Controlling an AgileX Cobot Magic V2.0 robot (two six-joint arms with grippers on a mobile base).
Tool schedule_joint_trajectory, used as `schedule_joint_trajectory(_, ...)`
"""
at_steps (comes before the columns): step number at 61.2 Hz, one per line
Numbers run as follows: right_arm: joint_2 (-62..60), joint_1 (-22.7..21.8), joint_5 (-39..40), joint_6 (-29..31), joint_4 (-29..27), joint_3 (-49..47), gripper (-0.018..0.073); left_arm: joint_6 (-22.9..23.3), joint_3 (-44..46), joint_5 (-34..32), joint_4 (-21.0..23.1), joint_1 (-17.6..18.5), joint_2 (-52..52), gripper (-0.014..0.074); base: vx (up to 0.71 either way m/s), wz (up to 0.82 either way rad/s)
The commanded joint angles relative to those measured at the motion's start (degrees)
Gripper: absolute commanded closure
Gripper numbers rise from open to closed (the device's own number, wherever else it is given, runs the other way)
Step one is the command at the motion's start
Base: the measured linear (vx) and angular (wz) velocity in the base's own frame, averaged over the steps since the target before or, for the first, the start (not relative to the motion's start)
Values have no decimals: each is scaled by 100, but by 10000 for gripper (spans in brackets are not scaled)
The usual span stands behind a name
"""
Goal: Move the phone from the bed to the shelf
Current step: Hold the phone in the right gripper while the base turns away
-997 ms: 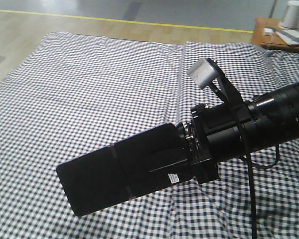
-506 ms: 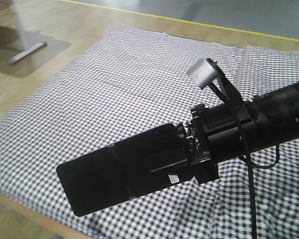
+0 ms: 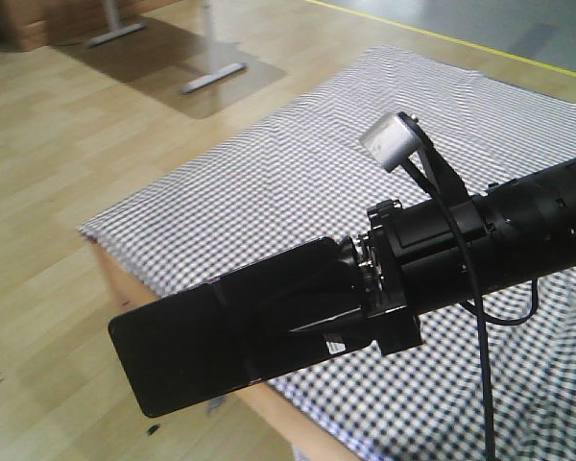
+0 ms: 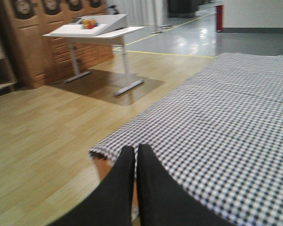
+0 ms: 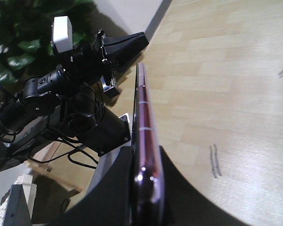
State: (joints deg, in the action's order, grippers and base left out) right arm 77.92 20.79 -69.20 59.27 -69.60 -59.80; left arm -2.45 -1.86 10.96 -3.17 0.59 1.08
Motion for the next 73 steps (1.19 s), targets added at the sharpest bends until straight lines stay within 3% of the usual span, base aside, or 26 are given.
schedule_joint_trajectory(1,-183,5,-473,21,-501,-148,560,22,146,-414,25,12,29,596,-16,64)
schedule_joint_trajectory(73,-183,5,-473,21,-501,-148,560,22,146,-414,25,12,29,596,-16,61)
